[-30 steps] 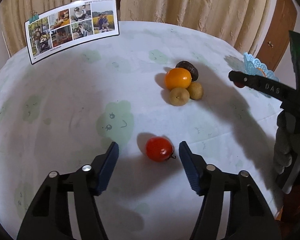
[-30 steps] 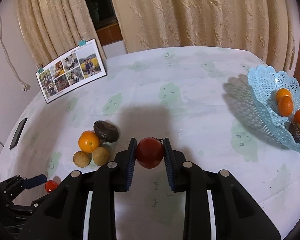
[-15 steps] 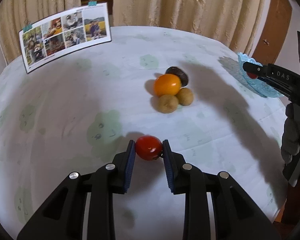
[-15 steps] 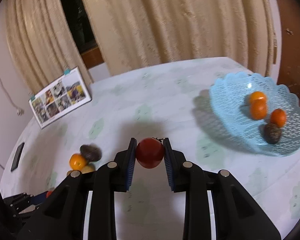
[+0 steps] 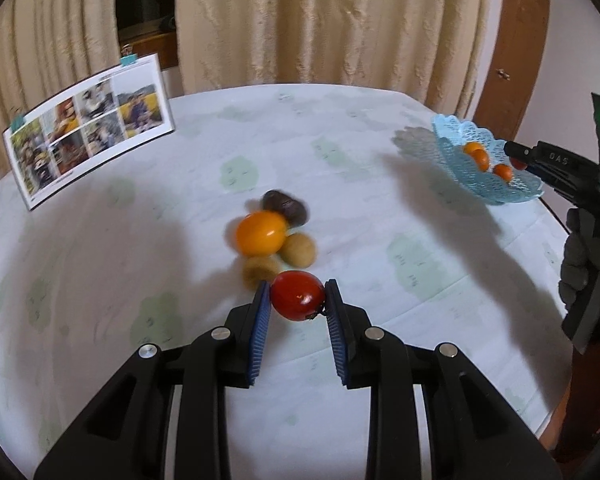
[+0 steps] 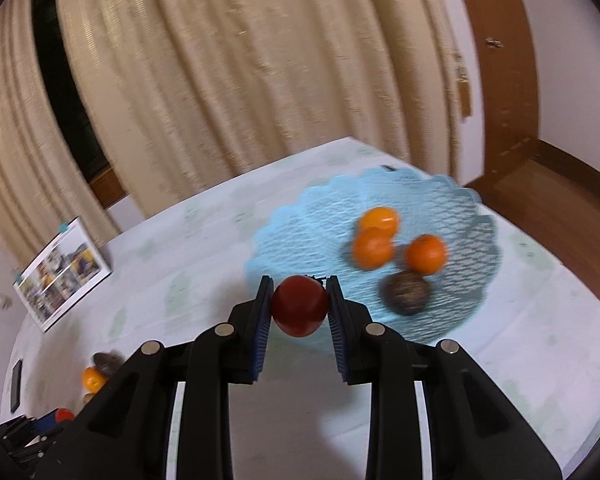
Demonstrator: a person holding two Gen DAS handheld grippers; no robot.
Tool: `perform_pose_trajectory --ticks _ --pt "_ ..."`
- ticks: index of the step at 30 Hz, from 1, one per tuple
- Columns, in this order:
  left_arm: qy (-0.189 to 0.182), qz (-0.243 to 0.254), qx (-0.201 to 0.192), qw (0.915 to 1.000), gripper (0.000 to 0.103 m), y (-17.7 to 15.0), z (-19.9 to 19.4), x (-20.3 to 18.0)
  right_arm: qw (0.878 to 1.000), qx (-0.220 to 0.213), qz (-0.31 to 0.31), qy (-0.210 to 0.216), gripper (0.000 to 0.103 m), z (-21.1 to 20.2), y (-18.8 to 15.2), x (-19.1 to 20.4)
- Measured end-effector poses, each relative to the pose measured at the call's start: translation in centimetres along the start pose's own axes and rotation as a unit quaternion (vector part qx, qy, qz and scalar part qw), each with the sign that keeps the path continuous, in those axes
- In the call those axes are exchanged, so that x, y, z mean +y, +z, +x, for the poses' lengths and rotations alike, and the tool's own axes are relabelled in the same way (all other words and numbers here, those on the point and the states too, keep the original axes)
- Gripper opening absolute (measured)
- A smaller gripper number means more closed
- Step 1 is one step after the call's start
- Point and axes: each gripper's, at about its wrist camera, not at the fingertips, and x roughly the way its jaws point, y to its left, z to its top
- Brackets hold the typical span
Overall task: Organize fruits
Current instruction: 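Carry the red tomato into the blue basket and open the right tool, then lower the small red tomato into the blue basket and open the left tool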
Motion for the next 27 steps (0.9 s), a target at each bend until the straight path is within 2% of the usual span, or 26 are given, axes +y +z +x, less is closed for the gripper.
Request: perform_pose_trajectory --ticks 9,10,11,13,19,27 --pt "-0.021 0.040 -0.008 0.9989 0.028 2.7 0.7 -4.0 0.997 -0.019 0.038 -0.059 0.028 -0.1 0.0 -4.9" --pt "-0.026 0.044 -0.010 0.9987 0.028 3.1 0.7 -4.5 0.997 -0.021 0.045 -0.062 0.031 -0.1 0.0 -5.5" --pt "-0.030 0.048 -0.012 0.9983 0.028 3.5 0.8 -5.0 0.996 -0.024 0.053 -0.064 0.042 0.0 0.0 -5.9" --pt "-0.038 0.054 -0.018 0.9976 0.028 4.5 1.0 -6.1 0.994 -0.040 0.070 -0.073 0.054 -0.4 -0.1 -6.9" --pt "-0.061 0.075 -0.041 0.9945 0.028 7.5 1.7 -9.5 0.988 -0.077 0.078 -0.109 0.054 -1.0 -0.9 -7.8" --pt "-0.092 0.096 -0.043 0.9902 0.028 10.7 5.0 -14.1 0.981 -0.114 0.062 -0.143 0.054 -2.0 -1.7 -7.3"
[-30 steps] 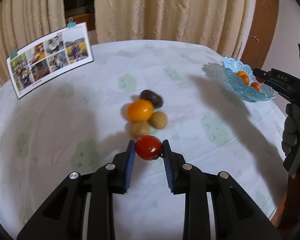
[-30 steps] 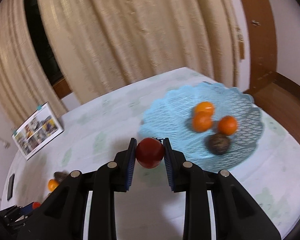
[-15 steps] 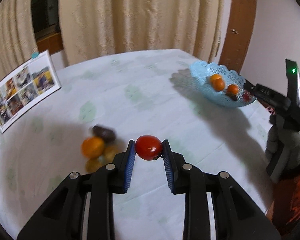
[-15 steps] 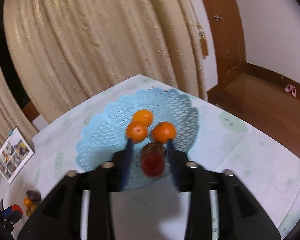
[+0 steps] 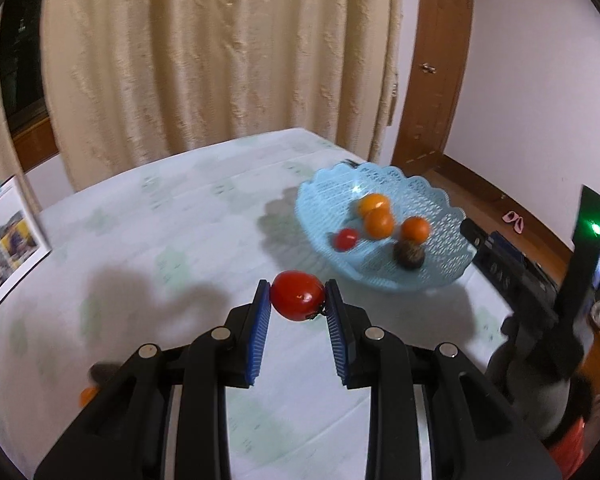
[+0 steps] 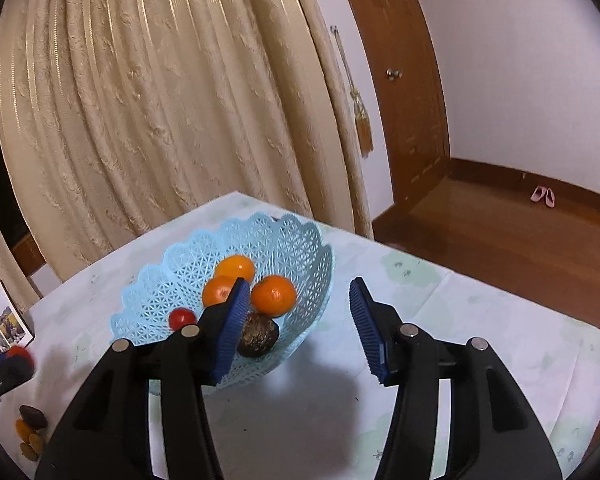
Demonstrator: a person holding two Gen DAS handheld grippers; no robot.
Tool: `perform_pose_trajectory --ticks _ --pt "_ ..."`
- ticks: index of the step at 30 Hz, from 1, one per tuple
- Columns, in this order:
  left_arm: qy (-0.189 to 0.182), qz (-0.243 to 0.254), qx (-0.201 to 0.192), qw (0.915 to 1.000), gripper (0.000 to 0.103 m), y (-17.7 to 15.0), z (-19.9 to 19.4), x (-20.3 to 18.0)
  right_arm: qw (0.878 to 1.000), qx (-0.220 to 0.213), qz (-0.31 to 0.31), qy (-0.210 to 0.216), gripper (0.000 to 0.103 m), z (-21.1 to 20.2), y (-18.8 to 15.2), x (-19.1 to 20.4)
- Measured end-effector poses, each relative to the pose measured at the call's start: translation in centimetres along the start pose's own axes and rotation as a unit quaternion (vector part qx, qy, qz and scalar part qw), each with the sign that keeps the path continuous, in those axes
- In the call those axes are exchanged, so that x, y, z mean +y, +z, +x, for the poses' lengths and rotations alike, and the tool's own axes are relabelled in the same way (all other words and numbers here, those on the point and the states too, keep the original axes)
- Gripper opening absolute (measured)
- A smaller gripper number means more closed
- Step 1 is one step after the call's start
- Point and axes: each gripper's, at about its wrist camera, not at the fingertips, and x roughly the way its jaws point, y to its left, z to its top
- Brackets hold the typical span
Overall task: Organize fruits
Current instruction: 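Lower the small red tomato into the blue basket and open the left tool, then move the left tool to the fruit pile and grasp the orange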
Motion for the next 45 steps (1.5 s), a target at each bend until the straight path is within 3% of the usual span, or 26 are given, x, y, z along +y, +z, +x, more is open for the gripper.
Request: perform_pose_trajectory --ticks 12,14,15,16,17,23,25,31,45 --pt "-0.058 0.021 0.030 0.9976 0.028 2.4 6.4 -4.9 1.000 -0.010 0.020 -0.017 0.054 -0.2 0.3 -0.7" --pt "-0.061 0.020 0.033 0.9974 0.030 2.3 6.6 -5.0 1.000 -0.009 0.020 -0.016 0.054 -0.1 0.3 -0.6" --pt "-0.062 0.019 0.034 0.9974 0.035 2.3 6.7 -5.0 1.000 -0.009 0.021 -0.016 0.055 -0.1 0.3 -0.6" --pt "-0.058 0.019 0.031 0.9977 0.048 2.3 6.6 -4.9 1.000 -0.010 0.021 -0.016 0.056 -0.2 0.3 -0.7" --pt "-0.055 0.019 0.028 0.9979 0.054 2.3 6.6 -4.8 1.000 -0.011 0.022 -0.016 0.056 -0.2 0.3 -0.7" --pt "-0.037 0.007 0.014 0.9992 0.072 2.5 5.5 -3.1 0.999 -0.017 0.027 -0.019 0.061 -0.3 0.3 -0.8" --pt "-0.027 0.004 0.005 0.9996 0.082 2.6 4.7 -2.3 0.999 -0.022 0.030 -0.020 0.064 -0.4 0.4 -1.0" --pt "0.008 -0.012 -0.021 0.9997 0.086 2.5 1.9 0.9 0.999 -0.027 0.030 -0.024 0.064 -0.6 0.4 -1.0" --pt "0.095 -0.080 -0.027 0.9919 0.086 -0.7 -3.9 11.1 0.999 -0.035 0.008 -0.041 0.065 -0.8 0.3 0.0"
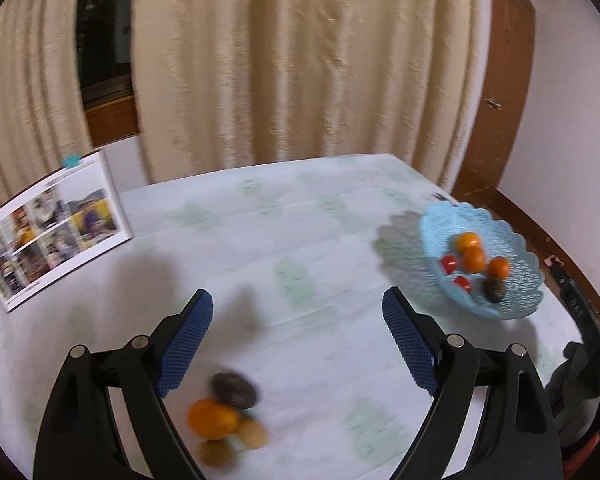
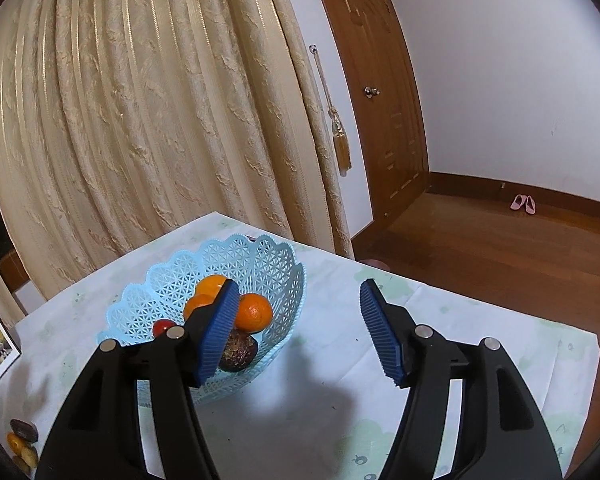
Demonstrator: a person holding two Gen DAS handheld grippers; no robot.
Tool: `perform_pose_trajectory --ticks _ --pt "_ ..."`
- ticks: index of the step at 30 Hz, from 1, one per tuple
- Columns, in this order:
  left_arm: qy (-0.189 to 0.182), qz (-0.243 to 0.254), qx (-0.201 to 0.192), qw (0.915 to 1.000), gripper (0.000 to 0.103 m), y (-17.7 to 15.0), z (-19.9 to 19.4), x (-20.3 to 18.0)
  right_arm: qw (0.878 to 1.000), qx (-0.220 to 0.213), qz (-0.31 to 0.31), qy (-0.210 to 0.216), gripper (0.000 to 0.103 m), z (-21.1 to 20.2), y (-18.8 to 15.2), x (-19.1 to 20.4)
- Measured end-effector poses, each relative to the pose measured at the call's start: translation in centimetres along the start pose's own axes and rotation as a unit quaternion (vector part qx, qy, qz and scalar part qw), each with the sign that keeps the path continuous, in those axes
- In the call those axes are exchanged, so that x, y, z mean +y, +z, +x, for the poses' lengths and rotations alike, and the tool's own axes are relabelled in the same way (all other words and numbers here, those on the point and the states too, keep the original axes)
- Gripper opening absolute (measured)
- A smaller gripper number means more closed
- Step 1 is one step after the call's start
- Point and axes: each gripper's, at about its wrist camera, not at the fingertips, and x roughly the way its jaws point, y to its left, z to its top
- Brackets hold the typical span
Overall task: Organize fruits
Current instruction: 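Move the left tool to the fruit pile and grasp the orange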
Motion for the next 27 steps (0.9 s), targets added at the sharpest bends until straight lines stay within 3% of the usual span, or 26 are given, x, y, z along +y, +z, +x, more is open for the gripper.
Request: perform_pose_trajectory --ticks 7,14,22,27 --pt "0.024 -0.029 0.013 0.9992 0.086 -2.0 -0.7 4.4 1.000 0.009 -0.024 0.018 0.065 -0.7 -0.5 1.6" --pt "0.033 -0.046 0.032 0.9979 0.086 -4.2 -0.3 6.5 0.996 0.029 -0.046 0.076 0.065 -2.2 -1.1 4.7" --pt "0.013 -0.051 0.073 0.9959 0.085 -7.1 1.0 7.4 0.983 0.074 -0.076 0.151 0.065 -3.2 -2.4 8.7" --pt "-0.007 -0.052 0.093 0.9943 0.078 -8.1 1.8 7.4 0.973 0.102 -0.092 0.185 0.065 -3.5 -3.4 10.8"
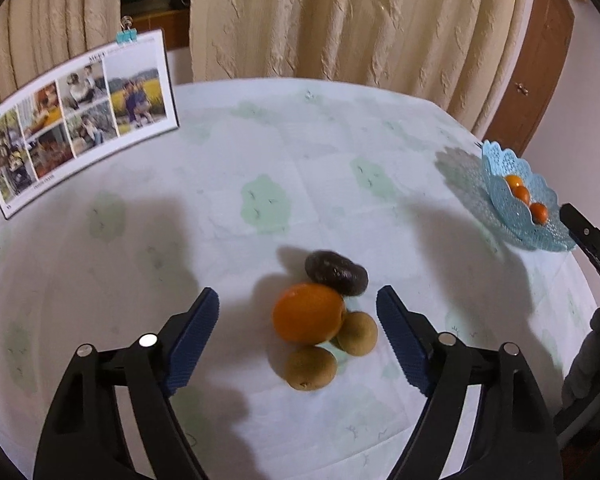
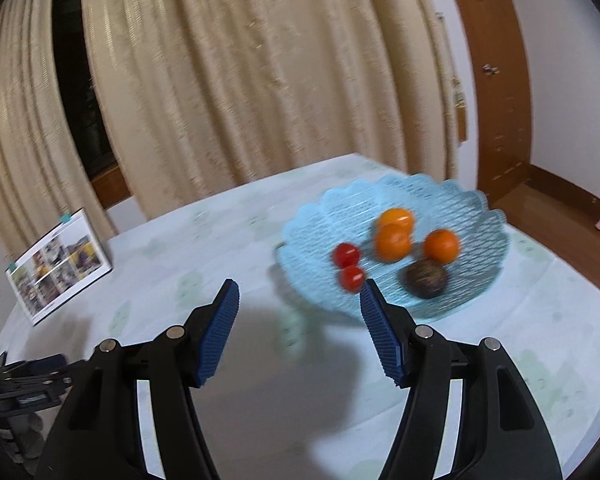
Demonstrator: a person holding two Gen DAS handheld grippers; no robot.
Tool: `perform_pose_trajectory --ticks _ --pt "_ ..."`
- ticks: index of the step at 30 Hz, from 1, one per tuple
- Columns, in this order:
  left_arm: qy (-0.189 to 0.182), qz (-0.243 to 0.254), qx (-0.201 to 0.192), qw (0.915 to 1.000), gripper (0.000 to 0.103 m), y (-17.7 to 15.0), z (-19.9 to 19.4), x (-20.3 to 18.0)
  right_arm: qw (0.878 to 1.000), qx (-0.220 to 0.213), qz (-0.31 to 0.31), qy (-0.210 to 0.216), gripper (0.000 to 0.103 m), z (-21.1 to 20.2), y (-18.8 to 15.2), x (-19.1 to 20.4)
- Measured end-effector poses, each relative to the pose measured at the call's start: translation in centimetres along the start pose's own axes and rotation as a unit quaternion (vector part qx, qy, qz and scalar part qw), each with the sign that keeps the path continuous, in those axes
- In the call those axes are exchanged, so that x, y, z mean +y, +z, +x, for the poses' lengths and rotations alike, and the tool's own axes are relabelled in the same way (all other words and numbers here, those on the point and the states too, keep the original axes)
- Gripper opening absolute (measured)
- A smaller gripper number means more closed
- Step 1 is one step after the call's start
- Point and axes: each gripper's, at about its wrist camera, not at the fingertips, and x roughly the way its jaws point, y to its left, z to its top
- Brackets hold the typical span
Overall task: Organize fruits
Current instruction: 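Move the left tool to the fruit pile and grasp the orange, then grasp the dark passion fruit with the right tool while the left tool holds the orange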
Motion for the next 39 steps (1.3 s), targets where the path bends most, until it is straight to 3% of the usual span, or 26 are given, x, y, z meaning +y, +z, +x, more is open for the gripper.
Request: perform_pose_trajectory --ticks 8,13,19,24,32,39 --pt "-0.034 -0.016 0.020 0.9991 0.060 -0.2 1.8 1.0 0.998 0.031 -0.014 0.044 0.065 0.9 -0.4 2.7" --pt "-0.063 -0.024 0.024 0.9975 0.043 -0.2 1.8 1.4 0.996 0.052 -0.017 0.067 0.065 1.8 -0.6 4.0" --pt "-0.055 -0.027 0.021 0.9979 0.042 -0.2 1.4 1.9 0.992 0.076 -0.032 0.099 0.065 2.5 -0.8 6.2" --pt "-0.024 -0.026 -0.004 0.9994 0.042 0.1 -0.3 2.5 0.984 0.107 -0.040 0.137 0.065 3.4 -1.0 8.3" --pt "0.023 -0.040 -0.057 0.9973 0.042 1.0 -3.5 4.2 0.964 0.174 -0.064 0.189 0.065 6.1 -2.2 13.1" --pt "0.041 -0.053 -0.075 0.9949 0.042 1.1 -4.9 5.3 0.945 0.239 -0.072 0.213 0.065 9.5 -4.0 16.9"
